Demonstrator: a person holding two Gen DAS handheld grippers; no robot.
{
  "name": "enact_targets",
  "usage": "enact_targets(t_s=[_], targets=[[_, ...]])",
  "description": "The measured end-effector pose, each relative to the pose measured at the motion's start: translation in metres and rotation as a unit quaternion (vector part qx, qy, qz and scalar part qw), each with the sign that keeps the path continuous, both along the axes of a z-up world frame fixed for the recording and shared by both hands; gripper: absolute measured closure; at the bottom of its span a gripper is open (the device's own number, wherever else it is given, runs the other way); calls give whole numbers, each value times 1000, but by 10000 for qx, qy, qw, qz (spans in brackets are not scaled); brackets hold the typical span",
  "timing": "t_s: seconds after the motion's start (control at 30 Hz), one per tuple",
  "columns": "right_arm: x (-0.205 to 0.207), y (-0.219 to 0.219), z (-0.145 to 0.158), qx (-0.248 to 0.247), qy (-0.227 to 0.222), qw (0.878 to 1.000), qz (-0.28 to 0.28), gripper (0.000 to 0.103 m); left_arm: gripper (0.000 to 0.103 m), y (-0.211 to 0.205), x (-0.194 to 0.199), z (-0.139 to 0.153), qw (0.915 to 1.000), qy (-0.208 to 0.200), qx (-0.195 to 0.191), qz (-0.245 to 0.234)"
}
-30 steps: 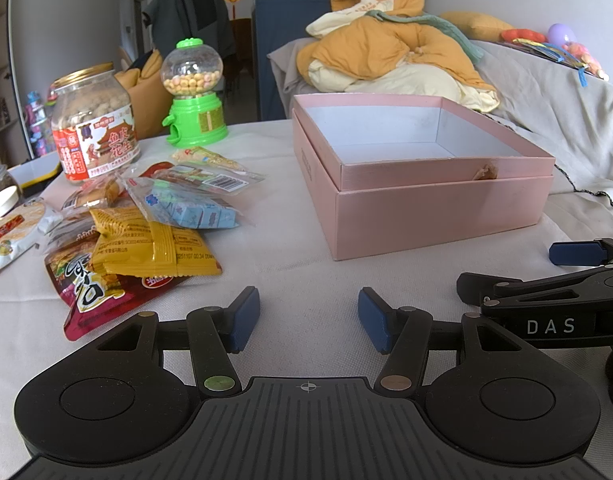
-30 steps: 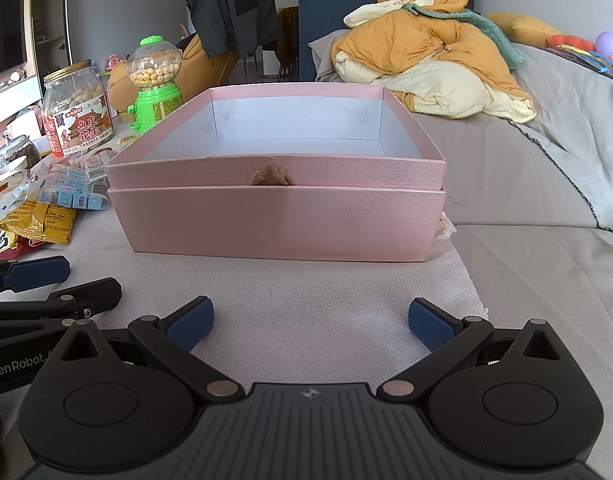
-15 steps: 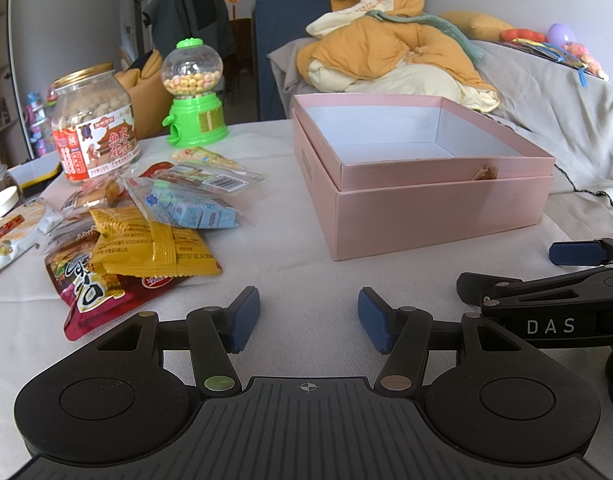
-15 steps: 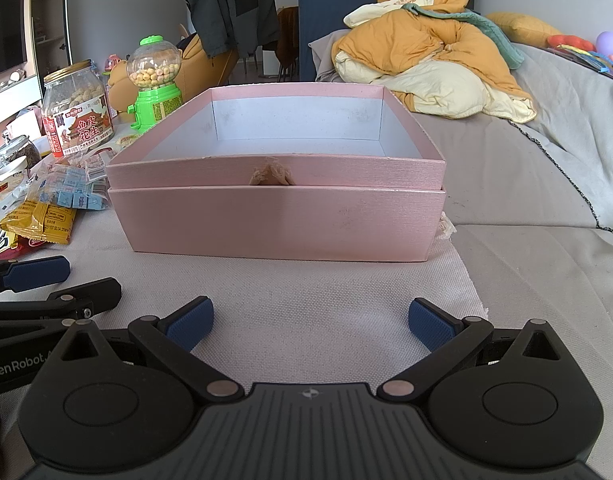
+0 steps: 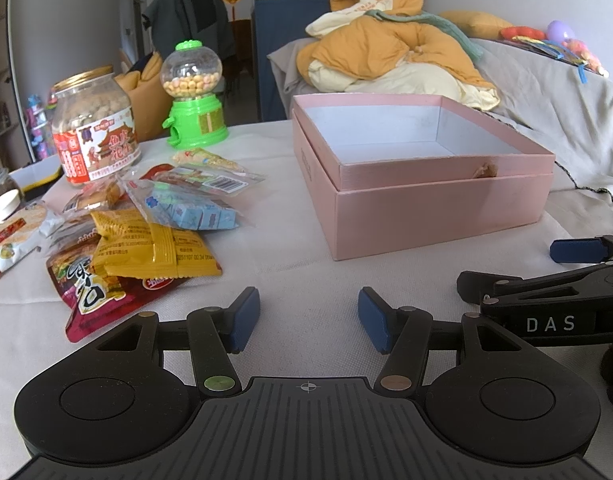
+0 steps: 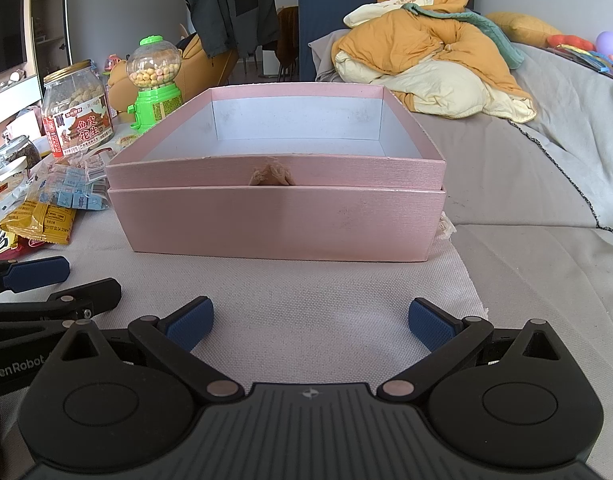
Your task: Organize snacks
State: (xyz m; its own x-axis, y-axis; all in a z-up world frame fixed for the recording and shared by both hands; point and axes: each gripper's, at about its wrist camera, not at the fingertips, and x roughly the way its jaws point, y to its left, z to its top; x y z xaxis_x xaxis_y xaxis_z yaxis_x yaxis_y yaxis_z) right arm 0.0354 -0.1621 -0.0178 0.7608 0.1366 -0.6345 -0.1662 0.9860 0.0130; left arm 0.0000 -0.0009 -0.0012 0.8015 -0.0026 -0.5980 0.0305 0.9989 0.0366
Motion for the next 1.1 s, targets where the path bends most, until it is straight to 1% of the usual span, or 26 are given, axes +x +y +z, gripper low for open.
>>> enact_targets(t_s=[0.2,0.23,0.33,0.43,0.5,0.53,0.6,0.63,0.67,0.7,0.73,0.77,0.83,0.9,0.97,1.0,1.03,1.1], targets=[[-2,-2,-4,29,5,10000,2,0,41,-3,-2,1,10000,-8,17,2],[-3,-3,-4,51,43,10000,14,0,42,0,-1,2,10000,-6,-31,1],[0,-5,2,34,384,9993,23,0,44,7,-2,3,9996,-13,-281,-11],[3,-5,5,-78,621,9980,47,0,45,22,-5,9,9986,20,-513,-140],[10,-4,8,-110,784,9968,118,0,46,46,-10,24,9969,-96,-769,-121],[13,-3,9,-167,868,9959,172,0,46,65,-16,37,9957,-263,-883,-23],[19,-1,11,-231,1071,9937,232,0,46,107,-28,63,9930,-609,-967,298],[22,1,13,-269,1180,9922,284,2,46,132,-35,75,9910,-757,-965,535],[26,5,17,-276,1311,9902,388,7,46,157,-40,86,9887,-834,-949,808],[27,12,25,-225,1333,9892,559,19,47,182,-44,93,9861,-834,-949,1079],[26,21,34,-166,1254,9893,719,20,48,208,-46,98,9831,-786,-986,1325],[24,32,46,-73,1081,9900,900,20,48,243,-46,99,9783,-665,-1102,1624],[22,59,71,164,770,9878,1344,19,47,296,-41,88,9681,-302,-1312,2114],[27,86,93,471,625,9823,1704,18,49,347,-34,60,9510,114,-1390,2761],[38,116,111,667,520,9775,1935,18,49,379,-31,33,9375,279,-1391,3178],[43,134,119,659,404,9748,2094,18,49,390,-31,20,9333,327,-1397,3293],[46,154,125,527,238,9725,2257,18,49,395,-29,9,9323,370,-1394,3316],[49,191,129,175,-43,9683,2490,18,49,398,-23,-12,9350,483,-1286,3271]])
